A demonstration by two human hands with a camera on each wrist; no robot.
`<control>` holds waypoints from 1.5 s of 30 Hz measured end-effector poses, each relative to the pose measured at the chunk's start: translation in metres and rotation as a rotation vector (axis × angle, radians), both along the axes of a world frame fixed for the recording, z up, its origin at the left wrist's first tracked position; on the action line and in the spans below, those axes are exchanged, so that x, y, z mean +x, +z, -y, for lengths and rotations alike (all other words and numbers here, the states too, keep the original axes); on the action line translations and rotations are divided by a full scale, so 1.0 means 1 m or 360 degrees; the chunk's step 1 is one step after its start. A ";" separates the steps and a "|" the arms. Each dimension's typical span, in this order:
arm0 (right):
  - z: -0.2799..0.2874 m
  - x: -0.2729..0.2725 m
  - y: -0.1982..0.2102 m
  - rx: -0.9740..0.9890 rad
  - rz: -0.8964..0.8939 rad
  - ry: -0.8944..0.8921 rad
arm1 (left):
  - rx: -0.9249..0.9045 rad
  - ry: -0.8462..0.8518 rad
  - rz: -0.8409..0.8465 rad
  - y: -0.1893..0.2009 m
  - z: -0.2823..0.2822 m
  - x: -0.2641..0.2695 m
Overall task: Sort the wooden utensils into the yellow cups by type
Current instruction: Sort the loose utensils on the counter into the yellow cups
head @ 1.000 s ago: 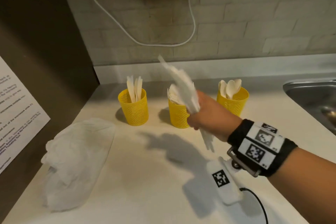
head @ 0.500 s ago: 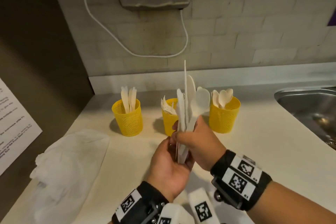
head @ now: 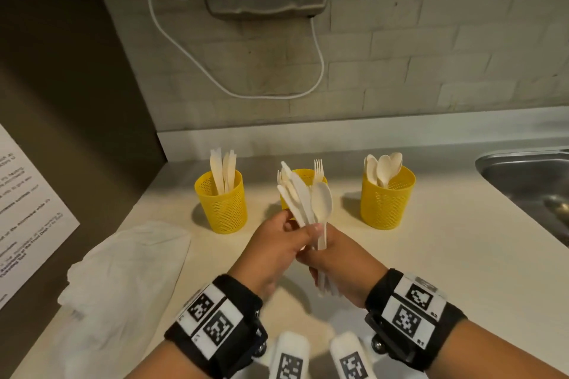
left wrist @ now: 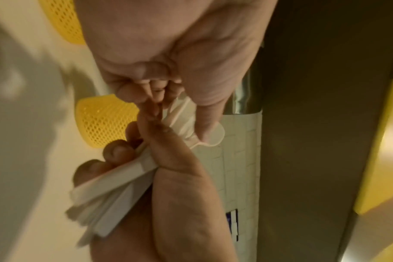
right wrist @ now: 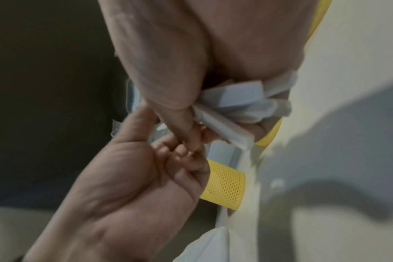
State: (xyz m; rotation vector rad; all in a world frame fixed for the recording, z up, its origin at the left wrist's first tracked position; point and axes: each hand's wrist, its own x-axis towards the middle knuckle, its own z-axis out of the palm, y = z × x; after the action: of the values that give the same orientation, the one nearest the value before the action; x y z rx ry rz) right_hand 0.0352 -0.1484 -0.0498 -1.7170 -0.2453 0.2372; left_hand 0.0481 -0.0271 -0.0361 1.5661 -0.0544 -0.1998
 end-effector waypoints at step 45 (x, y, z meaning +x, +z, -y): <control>0.024 0.012 -0.019 0.0794 -0.0527 -0.0322 | 0.1220 0.0774 0.0245 0.030 -0.111 0.115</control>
State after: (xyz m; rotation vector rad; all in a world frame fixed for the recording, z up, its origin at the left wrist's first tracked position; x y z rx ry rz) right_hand 0.0468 -0.1728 -0.0689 -1.1754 0.1095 0.2796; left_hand 0.1629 0.0838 -0.0060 2.2974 0.3157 0.3253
